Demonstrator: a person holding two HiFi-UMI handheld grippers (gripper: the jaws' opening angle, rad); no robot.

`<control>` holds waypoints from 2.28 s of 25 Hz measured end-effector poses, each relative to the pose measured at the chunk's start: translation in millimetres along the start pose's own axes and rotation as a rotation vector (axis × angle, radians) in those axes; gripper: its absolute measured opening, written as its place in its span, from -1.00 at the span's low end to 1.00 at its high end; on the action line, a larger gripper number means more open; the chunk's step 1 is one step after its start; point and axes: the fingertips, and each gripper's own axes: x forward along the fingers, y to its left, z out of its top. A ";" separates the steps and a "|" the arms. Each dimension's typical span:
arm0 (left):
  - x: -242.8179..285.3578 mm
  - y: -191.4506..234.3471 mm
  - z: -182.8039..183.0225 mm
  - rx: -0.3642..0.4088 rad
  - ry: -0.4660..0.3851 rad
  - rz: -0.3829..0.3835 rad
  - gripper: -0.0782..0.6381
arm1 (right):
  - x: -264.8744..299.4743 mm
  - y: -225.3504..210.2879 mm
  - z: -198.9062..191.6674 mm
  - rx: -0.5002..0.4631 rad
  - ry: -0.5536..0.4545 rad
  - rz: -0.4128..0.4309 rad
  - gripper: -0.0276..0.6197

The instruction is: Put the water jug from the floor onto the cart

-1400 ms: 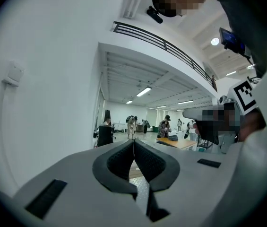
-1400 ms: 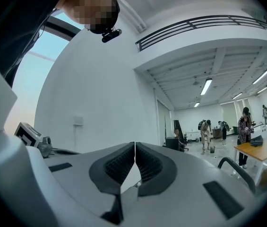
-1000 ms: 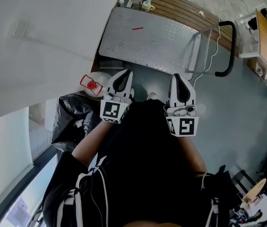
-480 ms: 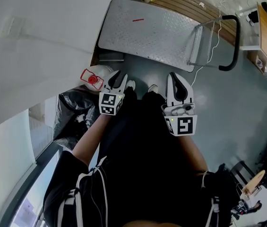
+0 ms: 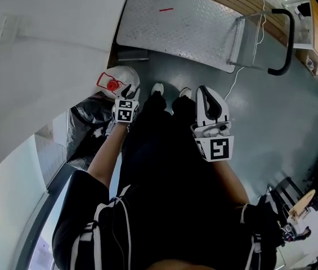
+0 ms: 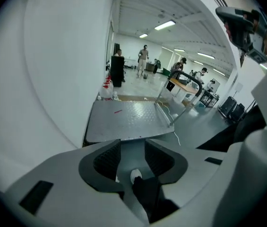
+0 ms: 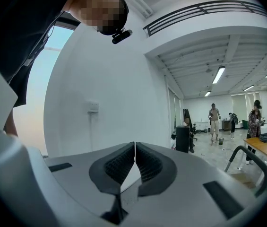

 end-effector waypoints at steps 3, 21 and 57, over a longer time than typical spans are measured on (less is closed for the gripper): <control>10.6 10.8 -26.2 0.025 0.062 -0.027 -0.32 | 0.2 -1.4 -1.3 0.002 0.009 -0.021 -0.85; 73.4 69.9 -137.7 0.022 0.298 -0.010 -0.29 | 5.2 -0.3 -42.5 -0.007 0.109 -0.031 -0.85; 174.4 109.5 -218.8 -0.048 0.529 -0.031 -0.29 | 15.2 -20.3 -124.5 -0.002 0.258 -0.092 -0.85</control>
